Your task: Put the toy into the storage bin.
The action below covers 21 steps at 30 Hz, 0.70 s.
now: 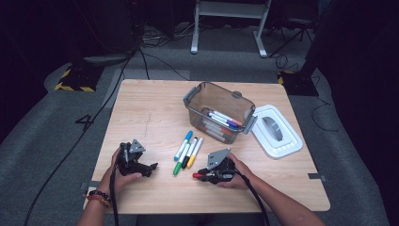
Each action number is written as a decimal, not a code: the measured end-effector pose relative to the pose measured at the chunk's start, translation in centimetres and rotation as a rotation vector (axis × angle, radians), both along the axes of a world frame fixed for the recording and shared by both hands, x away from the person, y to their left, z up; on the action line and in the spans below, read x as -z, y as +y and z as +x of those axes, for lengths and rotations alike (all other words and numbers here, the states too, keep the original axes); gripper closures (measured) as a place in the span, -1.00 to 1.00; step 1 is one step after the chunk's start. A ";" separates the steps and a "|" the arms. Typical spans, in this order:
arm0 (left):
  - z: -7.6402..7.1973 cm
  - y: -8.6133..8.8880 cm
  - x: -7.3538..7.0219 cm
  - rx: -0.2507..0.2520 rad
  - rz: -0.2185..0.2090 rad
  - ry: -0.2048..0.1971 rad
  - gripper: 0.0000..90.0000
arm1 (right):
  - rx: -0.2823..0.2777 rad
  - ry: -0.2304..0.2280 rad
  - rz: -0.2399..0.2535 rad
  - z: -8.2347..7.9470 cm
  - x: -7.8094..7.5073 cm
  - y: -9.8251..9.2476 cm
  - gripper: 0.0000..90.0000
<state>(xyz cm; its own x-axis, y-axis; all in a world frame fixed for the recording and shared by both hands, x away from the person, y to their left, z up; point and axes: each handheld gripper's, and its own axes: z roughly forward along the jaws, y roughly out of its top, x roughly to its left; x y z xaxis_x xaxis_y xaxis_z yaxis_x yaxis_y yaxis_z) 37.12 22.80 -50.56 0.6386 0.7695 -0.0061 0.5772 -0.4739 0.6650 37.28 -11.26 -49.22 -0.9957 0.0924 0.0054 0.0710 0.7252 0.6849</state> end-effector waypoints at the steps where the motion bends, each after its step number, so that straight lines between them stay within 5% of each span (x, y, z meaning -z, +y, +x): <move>1: 0.0 0.0 0.0 -0.001 -0.001 0.003 -0.99 | 0.002 0.004 0.001 0.1 0.0 -0.1 0.66; 10: 0.0 0.0 0.0 -0.001 -0.002 0.003 -0.99 | 0.062 0.022 0.020 0.6 -0.4 -1.6 0.67; 21: 0.0 0.0 0.0 0.001 -0.003 0.008 -0.99 | 0.130 0.014 0.124 1.1 -2.6 -4.2 0.67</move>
